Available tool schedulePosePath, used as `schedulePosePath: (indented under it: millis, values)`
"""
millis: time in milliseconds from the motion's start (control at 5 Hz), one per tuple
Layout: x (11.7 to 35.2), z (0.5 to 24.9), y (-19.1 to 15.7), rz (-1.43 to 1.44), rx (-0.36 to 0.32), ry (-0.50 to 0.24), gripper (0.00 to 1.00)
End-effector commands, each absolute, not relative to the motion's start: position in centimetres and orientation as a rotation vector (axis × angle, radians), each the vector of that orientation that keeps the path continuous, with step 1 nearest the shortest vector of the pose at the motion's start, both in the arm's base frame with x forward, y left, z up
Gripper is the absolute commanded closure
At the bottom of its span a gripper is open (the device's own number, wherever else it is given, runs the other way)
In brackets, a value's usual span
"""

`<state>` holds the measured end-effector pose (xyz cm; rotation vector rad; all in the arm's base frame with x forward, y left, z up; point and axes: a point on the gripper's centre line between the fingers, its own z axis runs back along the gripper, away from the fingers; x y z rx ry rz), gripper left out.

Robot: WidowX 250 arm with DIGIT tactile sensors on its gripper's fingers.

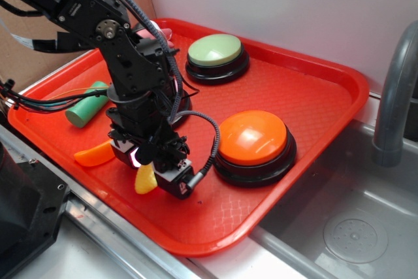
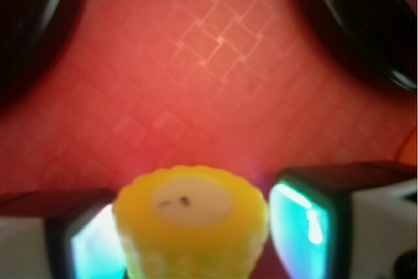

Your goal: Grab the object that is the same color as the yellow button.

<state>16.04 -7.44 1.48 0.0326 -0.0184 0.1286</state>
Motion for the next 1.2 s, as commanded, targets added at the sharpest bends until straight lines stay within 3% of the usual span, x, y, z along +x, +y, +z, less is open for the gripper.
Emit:
schedulePosePath:
  millis: [0,400,600,800,1000]
  values:
    - [18.8,7.9,-6.8,0.124,0.019,-0.064,1.00]
    - [20.6,16.0,-4.2,0.014,-0.077,-0.104,1.00]
    - [21.3,19.1,-3.3,0.014,-0.080,-0.128,1.00]
    - [21.8,20.2,-3.0,0.037,-0.075,-0.174,1.00]
    - [21.9,19.2,-2.8,0.058,-0.077,-0.106,1.00]
